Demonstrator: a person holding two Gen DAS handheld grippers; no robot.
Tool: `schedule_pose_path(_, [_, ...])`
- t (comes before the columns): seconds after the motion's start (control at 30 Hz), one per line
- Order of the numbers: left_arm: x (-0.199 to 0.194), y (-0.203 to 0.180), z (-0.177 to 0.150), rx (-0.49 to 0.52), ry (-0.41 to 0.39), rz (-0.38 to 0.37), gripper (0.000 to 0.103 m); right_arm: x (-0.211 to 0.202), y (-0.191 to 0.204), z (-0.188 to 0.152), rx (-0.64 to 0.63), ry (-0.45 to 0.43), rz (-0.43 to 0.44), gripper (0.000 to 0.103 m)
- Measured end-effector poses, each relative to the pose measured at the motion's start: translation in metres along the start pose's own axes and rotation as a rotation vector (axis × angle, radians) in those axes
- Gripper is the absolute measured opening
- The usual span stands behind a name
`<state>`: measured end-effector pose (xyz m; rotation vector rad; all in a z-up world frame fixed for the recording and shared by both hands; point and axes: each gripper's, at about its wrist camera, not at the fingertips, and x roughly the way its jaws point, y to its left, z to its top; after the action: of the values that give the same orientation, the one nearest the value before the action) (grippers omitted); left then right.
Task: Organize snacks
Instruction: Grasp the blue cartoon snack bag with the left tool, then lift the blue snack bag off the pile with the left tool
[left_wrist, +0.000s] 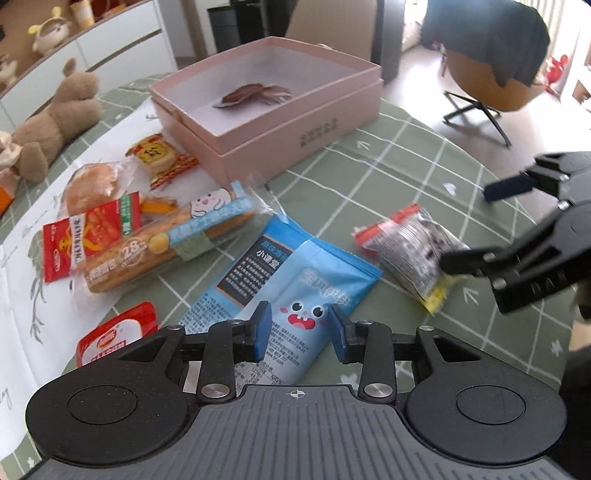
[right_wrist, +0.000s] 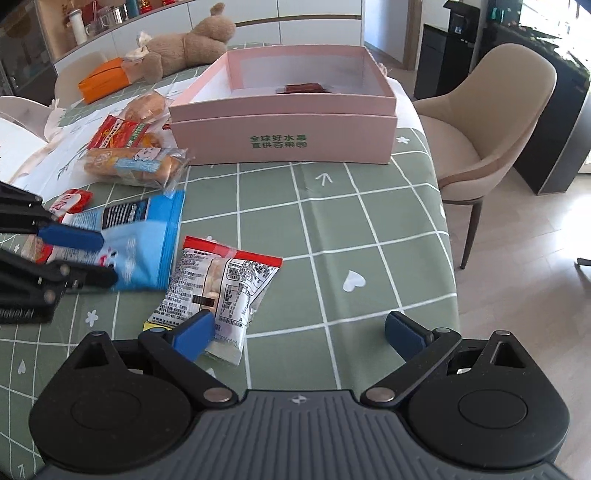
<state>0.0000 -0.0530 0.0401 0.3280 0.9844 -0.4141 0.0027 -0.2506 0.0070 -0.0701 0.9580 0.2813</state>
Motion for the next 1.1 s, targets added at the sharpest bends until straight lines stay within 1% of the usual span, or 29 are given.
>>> schedule_pose_path(0.07, [0.005, 0.002, 0.004, -0.022, 0.002, -0.003, 0.040, 0.000, 0.000, -0.001, 0.002, -0.002, -0.005, 0.099])
schedule_pose_path(0.17, [0.010, 0.007, 0.010, -0.042, 0.011, -0.033, 0.039, 0.000, 0.000, 0.000, 0.001, -0.005, -0.007, 0.099])
schedule_pose_path(0.2, [0.010, 0.008, 0.010, -0.029, 0.016, -0.059, 0.045, 0.000, 0.000, 0.000, 0.000, -0.005, -0.006, 0.099])
schedule_pose_path(0.23, [0.012, 0.007, 0.011, 0.003, 0.024, -0.090, 0.053, 0.000, 0.000, -0.001, -0.001, -0.004, -0.006, 0.099])
schedule_pose_path(0.3, [0.011, 0.001, 0.010, 0.111, 0.039, -0.146, 0.058, 0.000, 0.000, 0.000, -0.003, -0.002, -0.004, 0.099])
schedule_pose_path(0.37, [0.011, -0.006, 0.009, 0.194, 0.048, -0.147, 0.059, 0.000, -0.001, 0.000, -0.003, -0.001, -0.003, 0.099])
schedule_pose_path(0.4, [0.011, -0.006, 0.011, 0.199, 0.053, -0.147, 0.059, 0.000, -0.001, 0.000, -0.003, -0.001, -0.002, 0.099])
schedule_pose_path(0.47, [0.011, -0.002, 0.017, 0.165, 0.059, -0.145, 0.059, 0.000, -0.001, -0.001, -0.007, -0.003, 0.003, 0.099])
schedule_pose_path(0.53, [0.011, 0.003, 0.024, 0.156, 0.043, -0.094, 0.054, -0.001, -0.002, -0.003, -0.010, -0.010, 0.007, 0.099])
schedule_pose_path(0.57, [0.014, 0.004, 0.026, 0.162, 0.046, -0.069, 0.055, -0.001, -0.002, -0.003, -0.010, -0.013, 0.006, 0.099])
schedule_pose_path(0.6, [0.018, 0.006, 0.029, 0.169, 0.056, -0.061, 0.062, 0.000, -0.002, -0.003, -0.010, -0.015, 0.006, 0.100])
schedule_pose_path(0.63, [0.020, 0.008, 0.032, 0.172, 0.058, -0.070, 0.066, 0.000, -0.001, -0.003, -0.010, -0.015, 0.006, 0.100])
schedule_pose_path(0.77, [0.031, 0.014, 0.047, 0.163, 0.074, -0.089, 0.073, 0.000, -0.001, -0.005, -0.010, -0.021, 0.007, 0.100])
schedule_pose_path(0.83, [0.041, 0.019, 0.054, 0.136, 0.086, -0.068, 0.078, 0.000, -0.001, -0.007, -0.008, -0.031, 0.004, 0.100])
schedule_pose_path(0.9, [0.051, 0.032, 0.057, 0.040, 0.096, -0.118, 0.080, -0.001, -0.001, -0.008, -0.007, -0.040, 0.003, 0.101])
schedule_pose_path(0.93, [0.054, 0.039, 0.057, -0.008, 0.093, -0.141, 0.082, -0.001, 0.000, -0.010, -0.007, -0.043, 0.003, 0.101])
schedule_pose_path(0.97, [0.055, 0.040, 0.058, -0.022, 0.090, -0.145, 0.082, -0.002, 0.000, -0.011, -0.008, -0.046, 0.003, 0.101])
schedule_pose_path(1.1, [0.054, 0.030, 0.058, 0.007, 0.109, -0.134, 0.083, -0.003, -0.001, -0.014, -0.016, -0.055, 0.010, 0.102])
